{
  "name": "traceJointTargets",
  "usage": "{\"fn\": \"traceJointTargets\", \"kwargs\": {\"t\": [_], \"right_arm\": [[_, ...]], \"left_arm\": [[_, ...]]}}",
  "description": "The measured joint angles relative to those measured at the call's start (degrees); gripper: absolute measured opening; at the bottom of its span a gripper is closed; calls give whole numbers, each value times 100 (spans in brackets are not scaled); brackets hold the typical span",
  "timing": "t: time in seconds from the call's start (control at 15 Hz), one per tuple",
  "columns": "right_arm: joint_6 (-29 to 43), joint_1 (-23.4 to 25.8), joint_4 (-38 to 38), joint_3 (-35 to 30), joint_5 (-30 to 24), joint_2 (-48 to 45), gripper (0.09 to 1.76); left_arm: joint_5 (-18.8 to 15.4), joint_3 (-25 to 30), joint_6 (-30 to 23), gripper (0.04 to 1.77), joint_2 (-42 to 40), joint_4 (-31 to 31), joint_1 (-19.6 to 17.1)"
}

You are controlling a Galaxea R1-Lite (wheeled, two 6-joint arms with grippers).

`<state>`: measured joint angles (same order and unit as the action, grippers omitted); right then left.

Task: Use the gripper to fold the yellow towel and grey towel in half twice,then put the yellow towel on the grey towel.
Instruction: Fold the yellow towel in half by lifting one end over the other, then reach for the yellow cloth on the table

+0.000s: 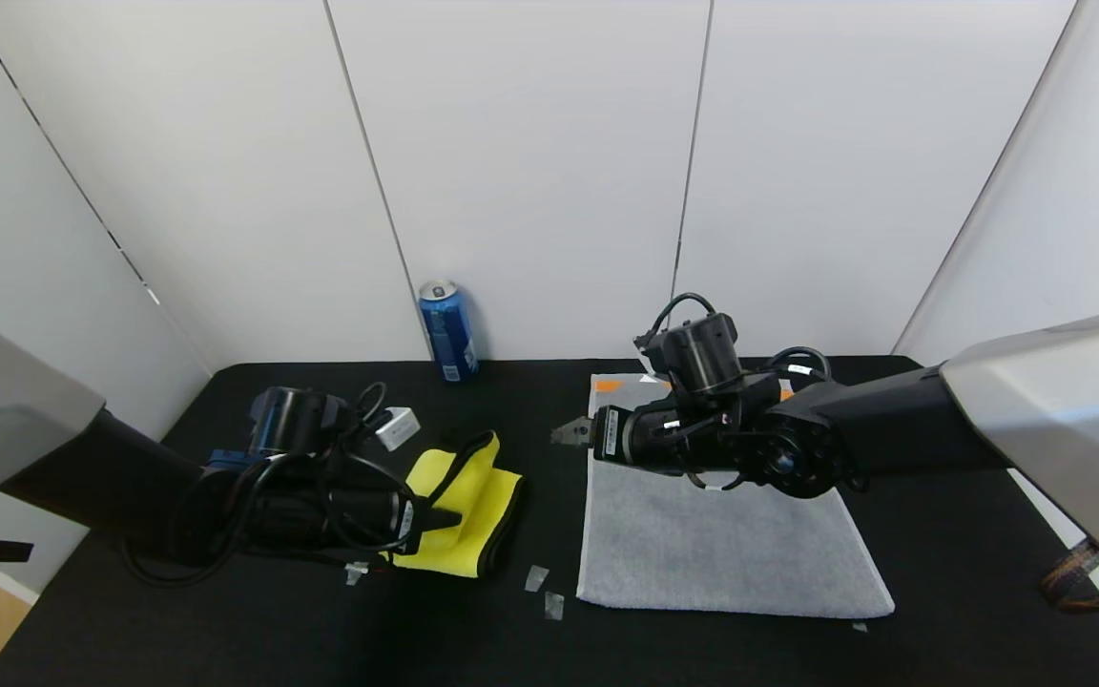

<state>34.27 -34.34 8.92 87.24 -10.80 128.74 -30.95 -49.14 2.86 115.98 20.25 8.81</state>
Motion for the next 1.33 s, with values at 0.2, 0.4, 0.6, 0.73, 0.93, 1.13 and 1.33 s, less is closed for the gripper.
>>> {"fn": "traceJointTargets", "kwargs": {"t": [0.2,0.4,0.6,0.73,0.93,1.13,1.33], "right_arm": [[0,0,0,2,0,17,171],[2,4,2,5,2,30,171],[0,9,0,5,2,37,171],[0,9,2,5,2,39,171],[2,9,0,5,2,39,171],[0,9,2,5,0,45,171],[2,9,0,6,2,56,171]], "left_arm": [[2,16,24,66,34,2,20],[-5,38,28,99,-2,-5,35],[-9,74,13,123,-201,-13,35],[-16,88,-33,134,-429,-41,0],[-22,105,-55,145,-827,-63,-77],[-16,27,0,154,-868,-20,-282],[-13,-105,30,159,-581,-2,-407]]}}
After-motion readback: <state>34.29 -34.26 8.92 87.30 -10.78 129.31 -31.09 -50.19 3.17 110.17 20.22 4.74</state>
